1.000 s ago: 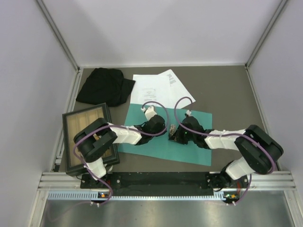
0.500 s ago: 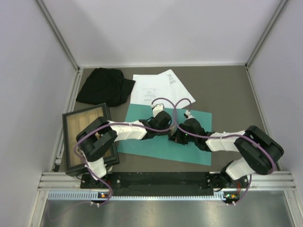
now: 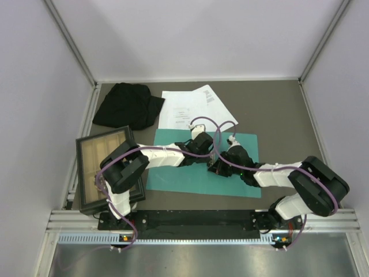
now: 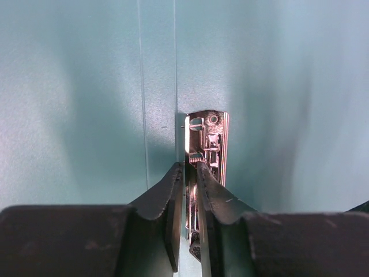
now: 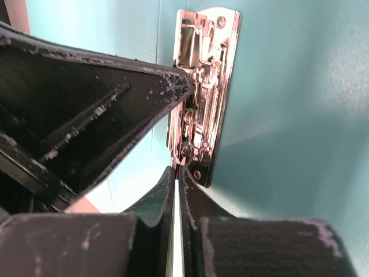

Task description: Put the files into the folder

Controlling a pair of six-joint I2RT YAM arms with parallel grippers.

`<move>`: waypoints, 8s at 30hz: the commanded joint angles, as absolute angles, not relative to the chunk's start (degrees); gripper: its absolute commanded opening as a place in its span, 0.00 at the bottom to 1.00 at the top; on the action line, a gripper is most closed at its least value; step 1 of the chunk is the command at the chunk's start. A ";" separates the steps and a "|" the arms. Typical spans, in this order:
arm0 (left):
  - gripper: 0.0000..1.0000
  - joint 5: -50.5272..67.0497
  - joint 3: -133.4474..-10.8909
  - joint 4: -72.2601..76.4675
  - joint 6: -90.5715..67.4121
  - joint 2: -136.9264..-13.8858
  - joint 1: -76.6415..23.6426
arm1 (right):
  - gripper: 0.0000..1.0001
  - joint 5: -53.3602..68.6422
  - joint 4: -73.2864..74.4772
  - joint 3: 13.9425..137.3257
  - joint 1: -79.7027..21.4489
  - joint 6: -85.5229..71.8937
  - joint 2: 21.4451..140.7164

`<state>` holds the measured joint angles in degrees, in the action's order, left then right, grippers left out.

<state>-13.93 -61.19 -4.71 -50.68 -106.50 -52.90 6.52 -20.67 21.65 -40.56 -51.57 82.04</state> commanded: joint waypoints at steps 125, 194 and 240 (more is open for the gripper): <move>0.00 -9.75 -46.85 -4.58 -45.43 -102.93 -50.71 | 0.00 16.27 14.49 36.82 -31.11 -50.01 92.97; 0.65 -5.80 -43.86 -23.82 -40.43 -45.53 -48.52 | 0.99 9.14 12.04 68.37 -43.96 -37.00 101.15; 0.22 0.53 -92.72 -10.45 -37.36 -121.72 -29.89 | 0.73 26.45 26.02 111.88 -14.85 -22.14 128.31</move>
<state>3.62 -89.23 -8.95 -40.88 -120.77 -32.45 20.34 32.77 108.07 -14.15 -17.52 125.03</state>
